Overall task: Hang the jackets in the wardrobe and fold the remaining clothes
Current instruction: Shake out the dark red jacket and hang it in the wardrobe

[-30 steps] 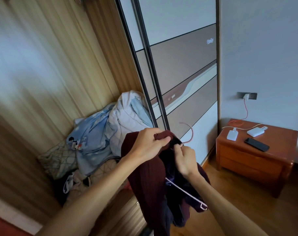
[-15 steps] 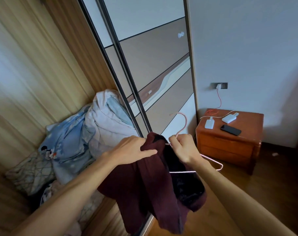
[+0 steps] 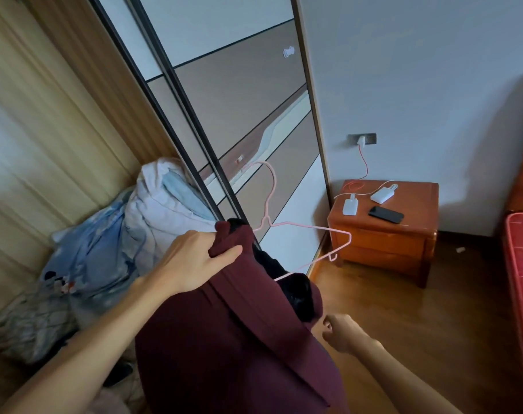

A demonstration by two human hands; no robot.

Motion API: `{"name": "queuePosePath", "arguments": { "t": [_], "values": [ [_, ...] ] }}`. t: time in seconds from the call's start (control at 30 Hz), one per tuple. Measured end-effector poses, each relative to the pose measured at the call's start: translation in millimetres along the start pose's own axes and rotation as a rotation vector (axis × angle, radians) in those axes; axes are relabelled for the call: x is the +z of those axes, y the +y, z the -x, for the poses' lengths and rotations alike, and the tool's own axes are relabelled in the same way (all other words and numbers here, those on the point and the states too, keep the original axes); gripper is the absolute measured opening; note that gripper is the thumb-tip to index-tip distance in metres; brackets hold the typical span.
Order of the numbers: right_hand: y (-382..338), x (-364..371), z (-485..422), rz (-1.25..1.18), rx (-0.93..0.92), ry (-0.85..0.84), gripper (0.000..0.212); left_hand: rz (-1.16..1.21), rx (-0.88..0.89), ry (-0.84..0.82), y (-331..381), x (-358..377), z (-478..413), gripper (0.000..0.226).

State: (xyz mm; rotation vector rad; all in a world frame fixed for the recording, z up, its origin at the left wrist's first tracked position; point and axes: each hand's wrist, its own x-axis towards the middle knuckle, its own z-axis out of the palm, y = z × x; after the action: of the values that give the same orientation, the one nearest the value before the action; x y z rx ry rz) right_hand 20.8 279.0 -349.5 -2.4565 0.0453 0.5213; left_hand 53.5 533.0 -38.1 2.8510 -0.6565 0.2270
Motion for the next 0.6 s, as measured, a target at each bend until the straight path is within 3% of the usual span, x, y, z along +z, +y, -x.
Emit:
{"name": "queuePosePath", "arguments": {
  "t": [0.07,0.2,0.33,0.47,0.6],
  "values": [
    [-3.1,10.6,-15.2,-0.007,0.028,0.026,0.043,0.057,0.009,0.029,-3.0,-12.4,11.2,0.063],
    [-28.8,15.4,-37.1,-0.241,-0.043,0.024,0.076,0.155,0.025,0.116,-7.5,-37.0,32.8,0.060],
    [-43.7,22.9,-60.3,-0.427,-0.098,0.008,0.051,0.127,0.036,0.152,-12.6,-48.4,48.6,0.056],
    [-51.4,-5.0,-71.9,-0.322,-0.110,0.179,0.036,0.053,-0.032,0.113,-36.9,-52.0,62.2,0.063],
    [-52.7,-65.9,-71.7,-0.397,-0.109,0.346,0.027,-0.039,-0.049,0.085,-60.2,-50.4,75.1,0.066]
  ]
}}
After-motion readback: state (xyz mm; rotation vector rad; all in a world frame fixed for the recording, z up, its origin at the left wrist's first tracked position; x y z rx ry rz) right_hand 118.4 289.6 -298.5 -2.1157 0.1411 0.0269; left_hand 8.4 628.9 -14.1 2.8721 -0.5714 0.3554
